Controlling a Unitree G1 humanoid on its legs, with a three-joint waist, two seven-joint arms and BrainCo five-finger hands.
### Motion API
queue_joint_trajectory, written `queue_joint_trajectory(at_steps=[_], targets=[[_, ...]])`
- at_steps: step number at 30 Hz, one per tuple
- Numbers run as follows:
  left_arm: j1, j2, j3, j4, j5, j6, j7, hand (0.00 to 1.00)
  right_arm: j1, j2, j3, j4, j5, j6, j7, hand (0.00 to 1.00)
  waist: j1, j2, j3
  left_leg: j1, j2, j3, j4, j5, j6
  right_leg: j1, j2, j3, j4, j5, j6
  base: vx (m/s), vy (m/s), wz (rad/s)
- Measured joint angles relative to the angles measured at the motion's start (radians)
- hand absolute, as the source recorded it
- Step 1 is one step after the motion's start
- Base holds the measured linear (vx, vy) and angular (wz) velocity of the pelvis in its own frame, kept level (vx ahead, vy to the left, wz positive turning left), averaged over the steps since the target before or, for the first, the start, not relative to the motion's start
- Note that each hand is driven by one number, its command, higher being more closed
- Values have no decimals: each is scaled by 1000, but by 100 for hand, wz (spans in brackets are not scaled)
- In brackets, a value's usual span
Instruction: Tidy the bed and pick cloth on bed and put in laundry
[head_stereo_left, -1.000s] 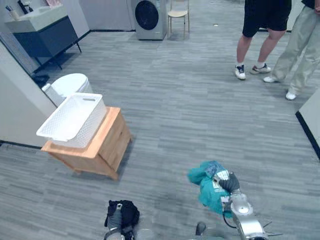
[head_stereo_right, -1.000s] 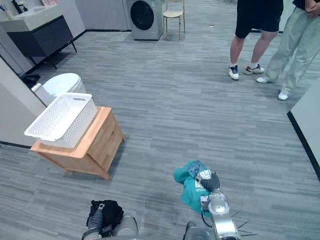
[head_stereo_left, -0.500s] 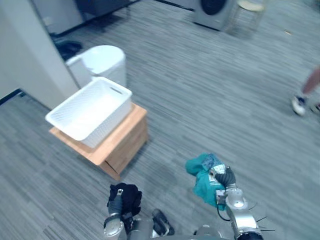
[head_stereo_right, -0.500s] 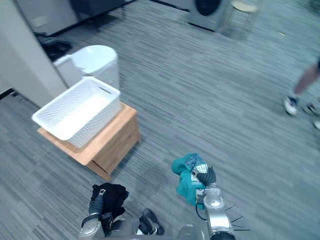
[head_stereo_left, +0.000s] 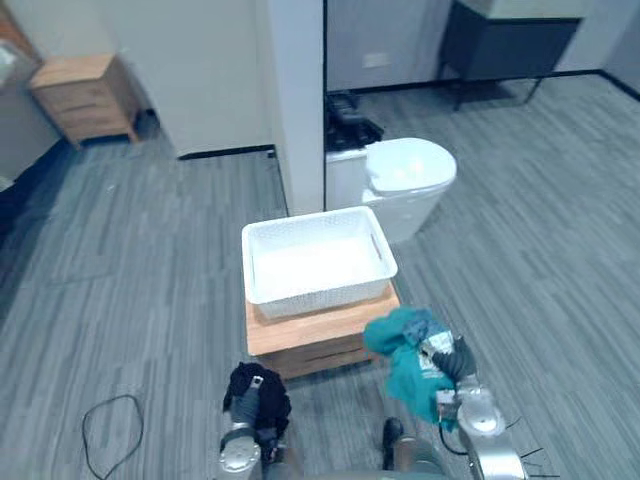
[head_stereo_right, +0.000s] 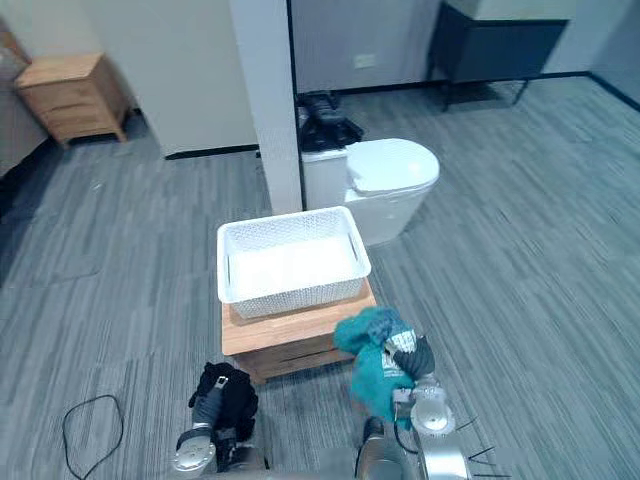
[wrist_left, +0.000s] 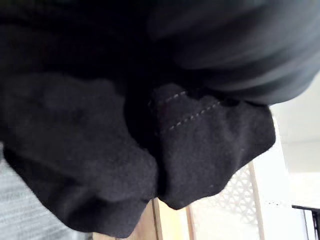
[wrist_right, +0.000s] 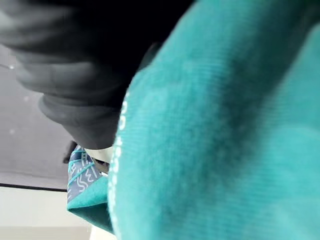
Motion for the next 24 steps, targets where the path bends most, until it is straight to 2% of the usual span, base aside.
queue_joint_trajectory(at_steps=[1, 3, 4, 7, 8, 12, 14, 16, 17, 18, 19, 20, 22, 23, 24], targets=[[-1, 0, -1, -4, 1, 0, -3, 100, -4, 1, -6, 1, 0, 0, -2, 100, 2, 0, 0, -6, -18, 0, -42, 0, 0, 9, -2, -1, -9, 0, -1, 282, -145, 7], [-4, 3, -1, -17, 4, -2, -9, 100, -32, 3, -20, 2, 0, 0, -8, 100, 15, 1, -1, -13, -88, -23, -237, 16, -10, 12, -11, 7, -18, 0, 0, 173, -44, -24], [-12, 6, -2, -17, 10, -3, -16, 100, -39, -3, -39, 4, 0, -3, -10, 100, 15, 11, -4, -6, -135, -64, -398, 121, 26, 16, -10, 8, -26, -1, 1, 198, -11, -21], [-25, 38, -12, -18, 10, -4, -22, 100, -15, 18, -67, 5, -1, 2, -9, 100, 14, -30, -18, 95, -204, -48, -571, 186, 26, 48, -39, 14, -71, 9, 18, 203, 8, -1], [-30, 58, -22, -18, 10, -4, -24, 100, -22, 17, -73, 5, -1, 2, -10, 100, 5, -40, -26, 103, -212, -47, -595, 192, 27, 48, -45, 13, -76, 10, 19, 144, 60, 2], [-51, 100, -55, -22, 16, -9, -45, 100, -63, 11, -70, 2, -1, 1, -11, 100, -8, -43, -29, 111, -214, -44, -609, 191, 27, 42, -49, 12, -64, 16, 27, 76, 53, -5], [-51, 103, -59, -53, 21, -11, -46, 100, -114, -10, -47, 3, -1, 0, -11, 100, -7, -27, -26, 120, -188, -23, -627, 191, 27, -56, -40, 22, 102, 16, 28, -25, 58, -29], [-60, 123, -87, -61, 21, -14, -47, 100, -168, -22, -31, 2, -1, -2, -12, 100, -17, -33, -18, 141, -176, -23, -629, 193, 28, -170, -44, 62, 326, -2, 40, -79, 38, -2], [-61, 130, -93, -60, 21, -15, -49, 100, -174, -27, -19, -2, -1, -8, -12, 100, -26, -30, -17, 140, -178, -43, -626, 193, 28, -173, -28, 90, 322, -50, 49, -60, -7, 51], [-68, 140, -100, -58, 21, -16, -48, 100, -176, -34, -7, -15, 0, -16, -12, 100, -35, -47, -26, 131, -183, -69, -620, 193, 28, -146, -11, 127, 234, -69, 50, -31, -33, 66], [-76, 158, -103, -58, 21, -21, -45, 100, -181, -37, 6, -41, 0, -19, -13, 100, -29, -79, -31, 122, -209, -87, -621, 194, 25, -123, -13, 165, 124, -15, 44, -44, -85, 76], [-92, 175, -107, -43, 22, -21, -40, 100, -196, -50, 27, -69, 0, -35, -13, 100, -26, -115, -34, 105, -244, -107, -622, 193, 23, -91, -45, 168, 42, -10, 45, -35, -118, 52], [-90, 161, -106, -31, 20, -24, -39, 100, -265, -100, 80, -73, 4, -45, -11, 100, -18, -95, -34, 91, -235, -112, -623, 189, 14, -72, -38, 162, -38, 10, 43, -39, -88, 14], [-86, 157, -107, -30, 19, -24, -39, 100, -318, -123, 108, -73, 10, -46, -7, 100, -1, -71, -19, 78, -231, -111, -627, 196, 12, -73, -32, 166, -58, 33, 39, -52, -56, -5], [-81, 149, -111, -29, 18, -24, -40, 100, -356, -137, 135, -69, 12, -47, -5, 100, 1, -56, -13, 72, -228, -112, -640, 202, 2, -73, -30, 159, -76, 44, 42, -41, -63, 1]])
